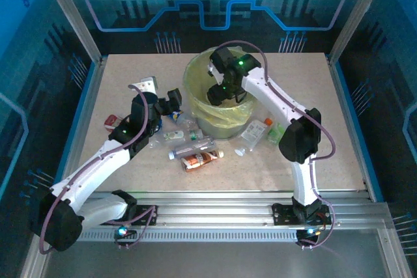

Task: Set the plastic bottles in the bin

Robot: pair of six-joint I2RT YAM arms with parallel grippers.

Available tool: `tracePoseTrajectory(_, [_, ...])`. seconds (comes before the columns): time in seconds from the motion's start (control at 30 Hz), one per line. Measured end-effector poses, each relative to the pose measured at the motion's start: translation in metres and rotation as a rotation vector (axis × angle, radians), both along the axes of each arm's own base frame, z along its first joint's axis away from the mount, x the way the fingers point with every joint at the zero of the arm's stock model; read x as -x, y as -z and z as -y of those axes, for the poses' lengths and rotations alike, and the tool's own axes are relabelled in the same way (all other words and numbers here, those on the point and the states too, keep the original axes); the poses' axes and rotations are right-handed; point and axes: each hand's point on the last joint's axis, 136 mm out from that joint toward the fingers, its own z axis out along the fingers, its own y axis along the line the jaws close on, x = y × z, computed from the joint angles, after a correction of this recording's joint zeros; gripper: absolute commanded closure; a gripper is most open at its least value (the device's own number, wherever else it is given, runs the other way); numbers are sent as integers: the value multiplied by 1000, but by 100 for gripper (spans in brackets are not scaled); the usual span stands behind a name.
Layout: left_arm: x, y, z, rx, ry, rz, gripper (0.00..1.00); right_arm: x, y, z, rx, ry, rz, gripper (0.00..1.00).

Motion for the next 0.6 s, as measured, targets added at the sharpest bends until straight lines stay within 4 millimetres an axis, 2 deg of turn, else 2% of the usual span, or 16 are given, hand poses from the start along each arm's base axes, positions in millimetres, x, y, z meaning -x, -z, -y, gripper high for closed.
tracePoseTrajectory(0.13, [0,0,0,0,0,0,1,-1,0,0,-6,11,1,6])
tracePoseTrajectory(0.17, [0,0,0,0,0,0,1,-1,0,0,-6,11,0,0])
tracePoseTrajectory(0.47, [0,0,0,0,-1,0,1,0,-3,1,-7,19,8,0])
tracePoseTrajectory(0.6, [0,0,0,0,-2,0,1,1,-23,3,-29,25,48,0])
